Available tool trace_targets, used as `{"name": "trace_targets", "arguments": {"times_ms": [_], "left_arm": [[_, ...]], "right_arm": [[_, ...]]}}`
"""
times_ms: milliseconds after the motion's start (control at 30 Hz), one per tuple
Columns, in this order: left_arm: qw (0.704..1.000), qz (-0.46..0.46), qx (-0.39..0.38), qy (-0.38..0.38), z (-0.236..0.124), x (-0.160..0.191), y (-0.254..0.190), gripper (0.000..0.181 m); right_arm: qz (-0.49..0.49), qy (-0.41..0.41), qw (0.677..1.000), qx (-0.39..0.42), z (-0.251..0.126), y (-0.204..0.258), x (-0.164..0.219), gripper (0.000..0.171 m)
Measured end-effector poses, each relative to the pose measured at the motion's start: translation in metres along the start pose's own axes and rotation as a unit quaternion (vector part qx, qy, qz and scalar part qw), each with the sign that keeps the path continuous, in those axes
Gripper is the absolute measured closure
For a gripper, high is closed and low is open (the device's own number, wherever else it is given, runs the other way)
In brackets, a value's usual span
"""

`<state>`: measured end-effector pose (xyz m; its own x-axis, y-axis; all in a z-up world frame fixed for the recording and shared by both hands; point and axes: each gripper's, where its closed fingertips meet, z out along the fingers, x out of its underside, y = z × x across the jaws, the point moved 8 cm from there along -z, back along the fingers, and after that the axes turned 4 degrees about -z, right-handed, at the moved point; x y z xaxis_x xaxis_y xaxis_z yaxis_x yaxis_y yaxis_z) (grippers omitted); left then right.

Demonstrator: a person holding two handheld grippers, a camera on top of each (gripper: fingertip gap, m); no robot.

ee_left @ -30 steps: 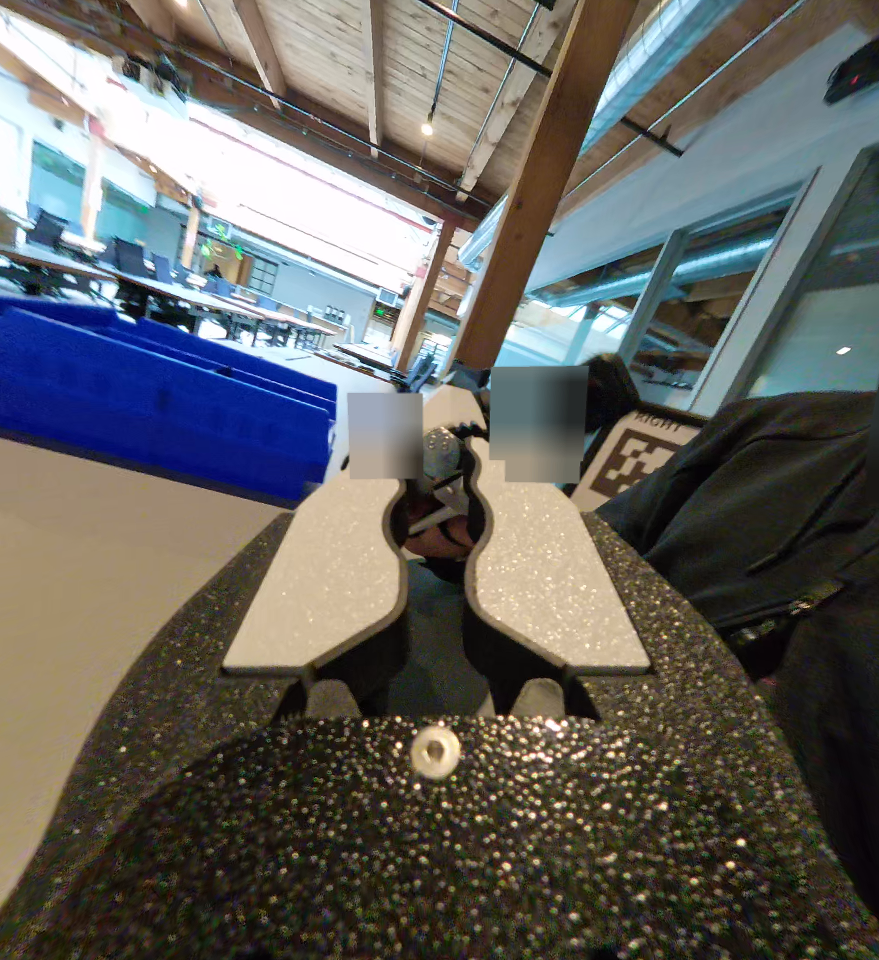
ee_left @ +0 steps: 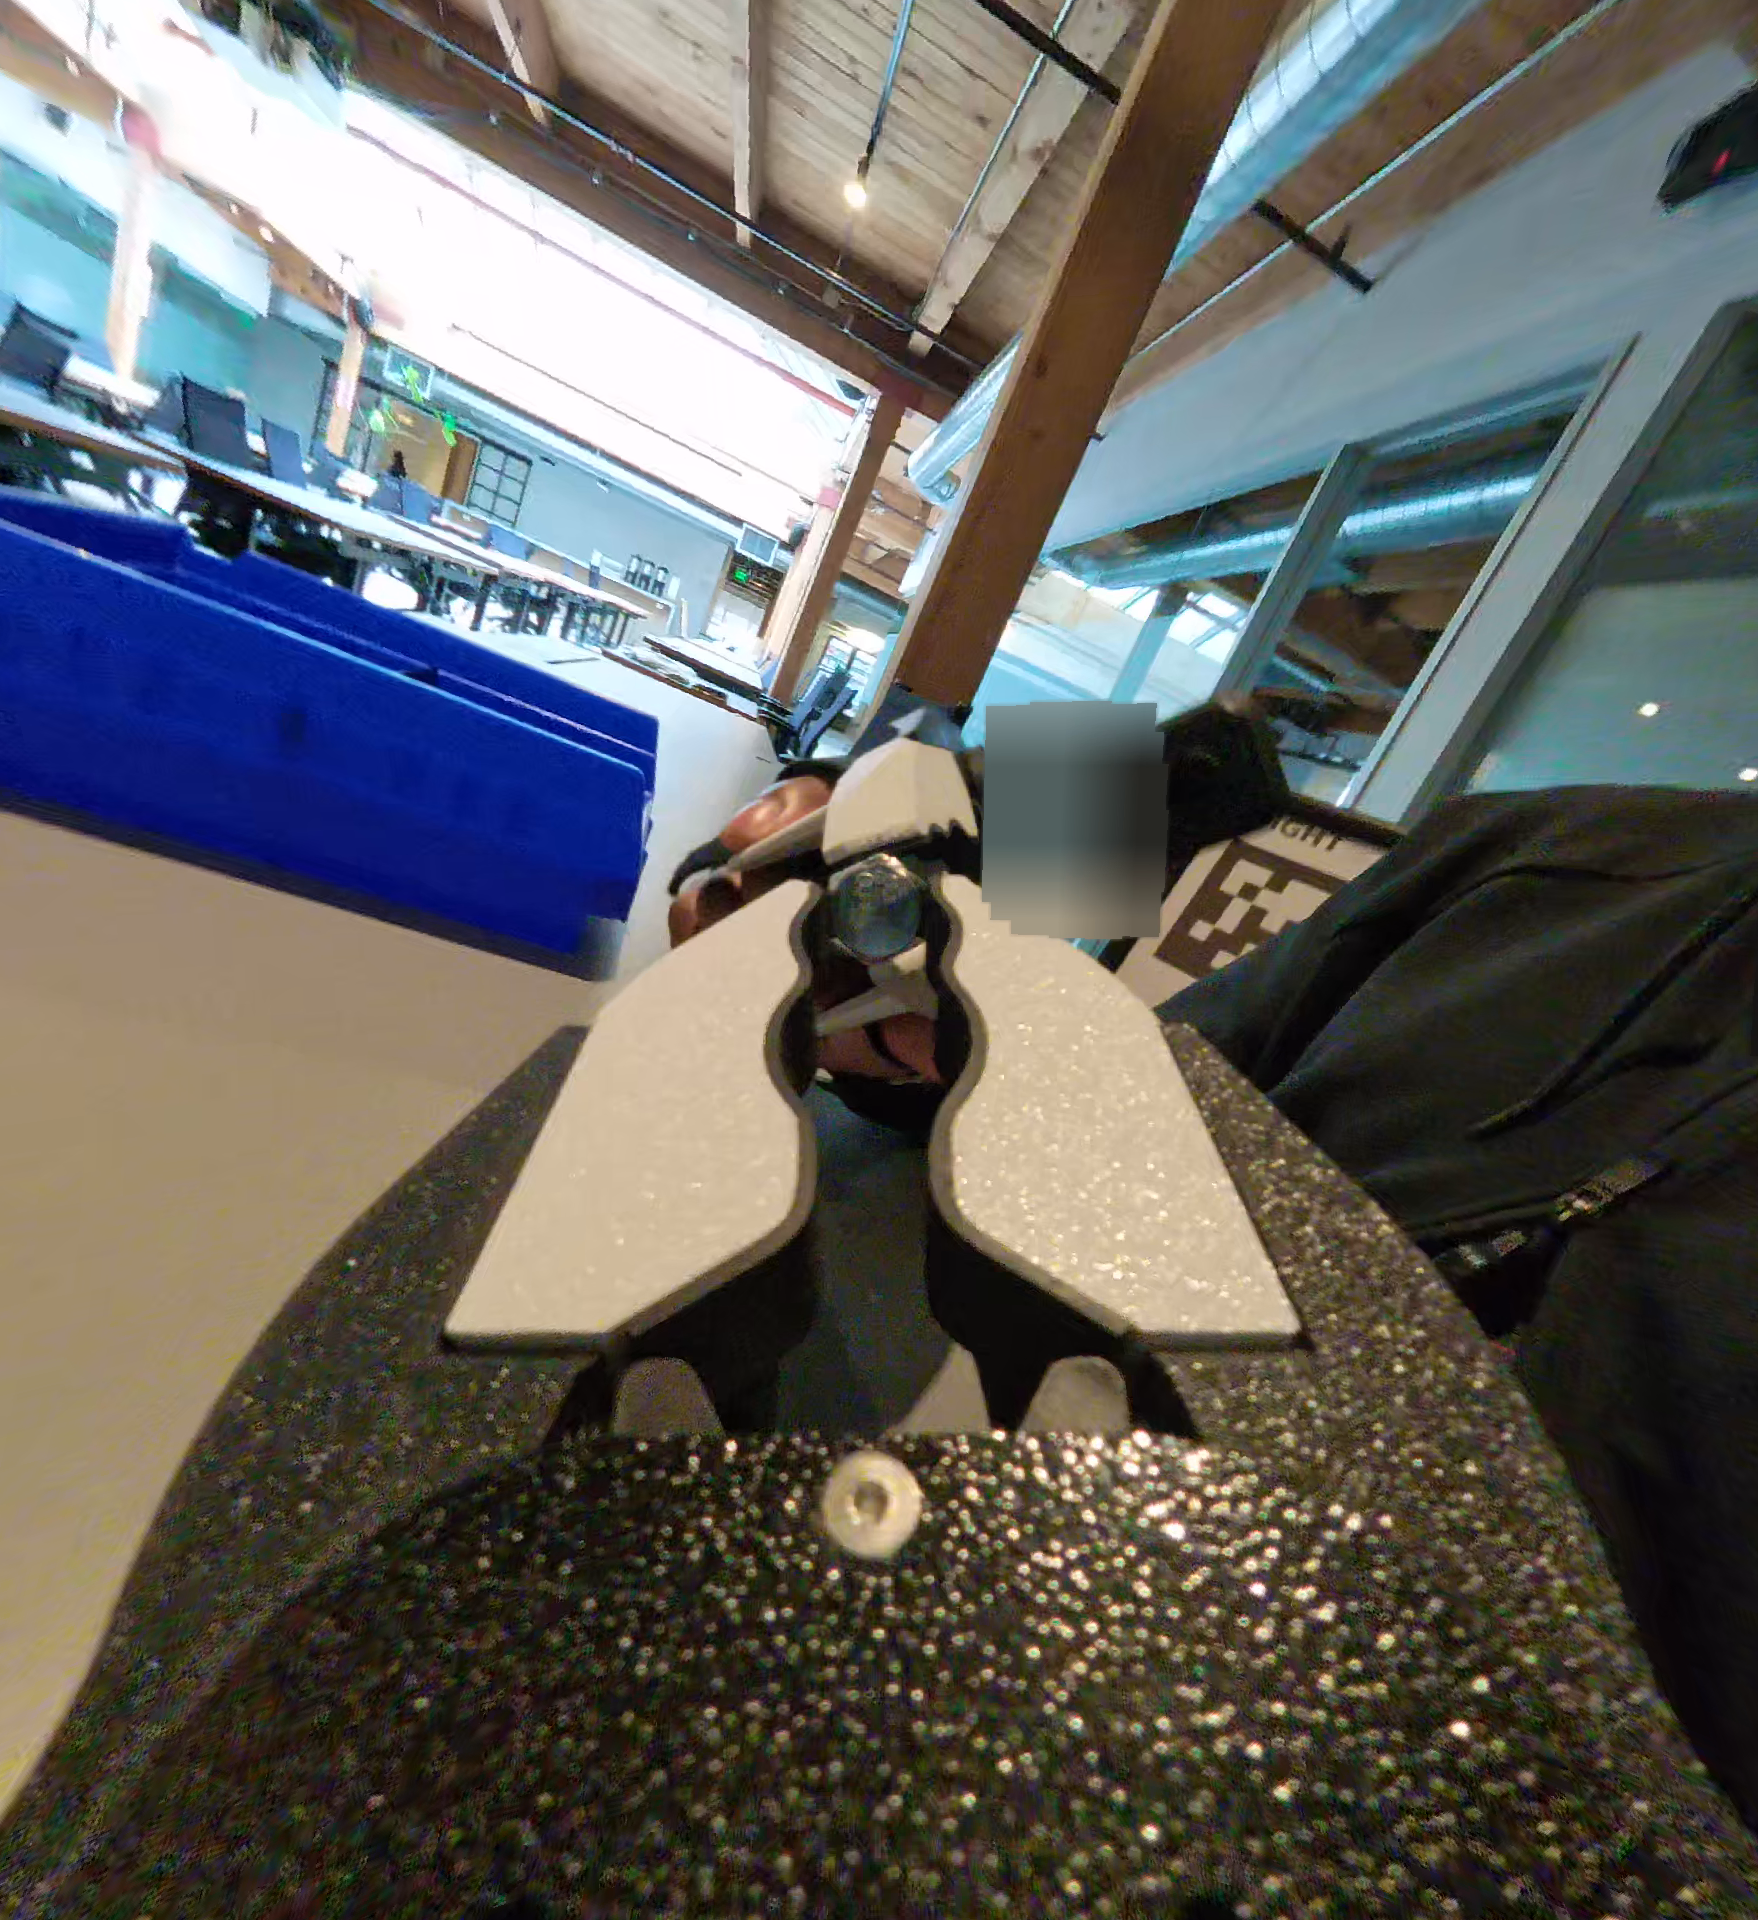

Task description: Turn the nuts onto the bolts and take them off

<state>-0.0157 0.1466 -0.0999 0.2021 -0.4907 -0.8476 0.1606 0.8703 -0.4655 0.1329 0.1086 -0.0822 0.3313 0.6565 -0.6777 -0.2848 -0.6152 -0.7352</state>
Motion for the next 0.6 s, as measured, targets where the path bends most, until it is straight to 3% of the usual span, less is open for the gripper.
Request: {"name": "trace_targets", "arguments": {"times_ms": [100,233,400,600], "left_arm": [[1.000,0.016,-0.002,-0.001,-0.001,-0.001,-0.002,0.165],[0.998,0.059,-0.004,-0.008,0.001,-0.004,-0.009,0.165],[0.995,0.097,-0.010,-0.016,0.000,-0.007,-0.015,0.165],[0.992,0.123,-0.012,-0.017,0.001,-0.008,-0.019,0.164]], "right_arm": [[-0.025,0.003,1.000,0.015,0.001,0.003,-0.001,0.153],[0.091,-0.037,0.995,-0.024,0.002,-0.003,-0.001,0.125],[0.235,-0.092,0.964,-0.088,0.001,-0.012,0.002,0.134],[0.323,-0.120,0.929,-0.132,0.003,-0.016,0.006,0.137]]}}
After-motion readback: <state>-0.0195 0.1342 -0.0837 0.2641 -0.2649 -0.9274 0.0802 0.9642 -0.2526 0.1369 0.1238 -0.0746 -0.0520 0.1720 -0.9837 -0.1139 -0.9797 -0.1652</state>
